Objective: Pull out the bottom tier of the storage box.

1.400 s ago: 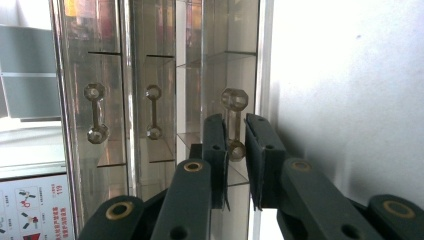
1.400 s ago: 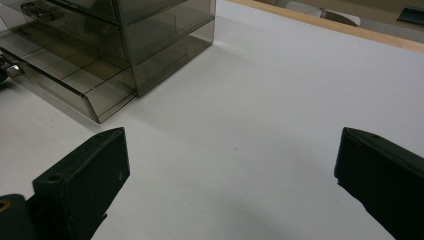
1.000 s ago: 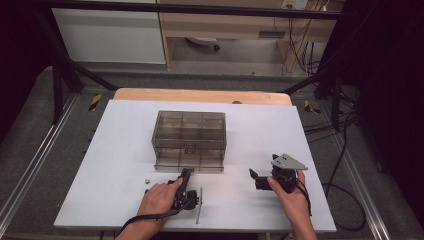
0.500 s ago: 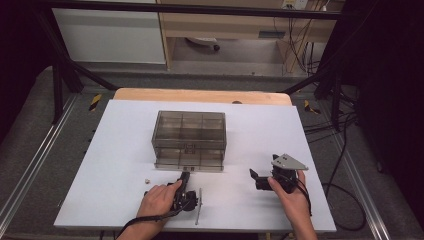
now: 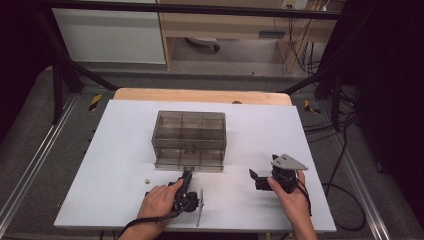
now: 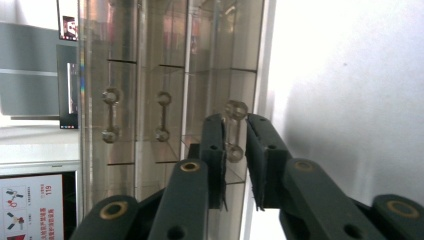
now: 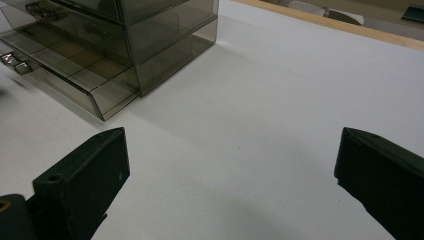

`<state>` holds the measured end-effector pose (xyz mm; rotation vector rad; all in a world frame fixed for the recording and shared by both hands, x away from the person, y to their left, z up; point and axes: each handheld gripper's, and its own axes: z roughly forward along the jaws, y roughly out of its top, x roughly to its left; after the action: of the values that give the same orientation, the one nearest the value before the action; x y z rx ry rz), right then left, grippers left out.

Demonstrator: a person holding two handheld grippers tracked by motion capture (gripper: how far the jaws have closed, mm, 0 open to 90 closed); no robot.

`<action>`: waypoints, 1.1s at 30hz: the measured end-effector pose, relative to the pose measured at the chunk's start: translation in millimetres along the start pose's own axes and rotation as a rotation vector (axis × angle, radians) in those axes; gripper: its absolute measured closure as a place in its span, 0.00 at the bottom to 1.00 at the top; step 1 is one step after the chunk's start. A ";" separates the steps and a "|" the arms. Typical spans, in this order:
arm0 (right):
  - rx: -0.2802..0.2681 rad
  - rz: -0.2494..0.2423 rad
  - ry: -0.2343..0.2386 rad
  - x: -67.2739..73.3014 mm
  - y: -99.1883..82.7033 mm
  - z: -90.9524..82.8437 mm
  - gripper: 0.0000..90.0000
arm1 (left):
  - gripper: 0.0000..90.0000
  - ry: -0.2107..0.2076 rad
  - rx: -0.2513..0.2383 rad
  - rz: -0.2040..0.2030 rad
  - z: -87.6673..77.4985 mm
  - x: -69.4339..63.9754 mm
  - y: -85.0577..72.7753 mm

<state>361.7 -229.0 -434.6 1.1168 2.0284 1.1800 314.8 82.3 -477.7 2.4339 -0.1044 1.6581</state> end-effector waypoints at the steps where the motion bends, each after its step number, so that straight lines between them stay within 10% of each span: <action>1: 0.001 0.001 0.001 0.2 0.0 0.1 0.02 | 0.81 -0.006 -0.008 -0.013 -1.9 3.7 0.1; 11: 0.004 0.001 0.002 0.0 -0.4 0.3 0.02 | 0.62 -0.105 -0.034 -0.122 -6.4 37.0 -10.6; 20: 0.012 -0.004 0.002 0.6 -0.6 2.0 0.02 | 0.51 -0.411 -0.087 -0.347 4.7 102.2 -76.4; 33: 0.012 -0.001 0.004 0.2 -0.8 1.7 0.02 | 0.68 -0.653 -0.111 -0.392 29.3 99.0 -84.4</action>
<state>362.6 -228.3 -436.2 1.1202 2.0414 1.1717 392.4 164.1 -406.5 2.5901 0.1735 0.6507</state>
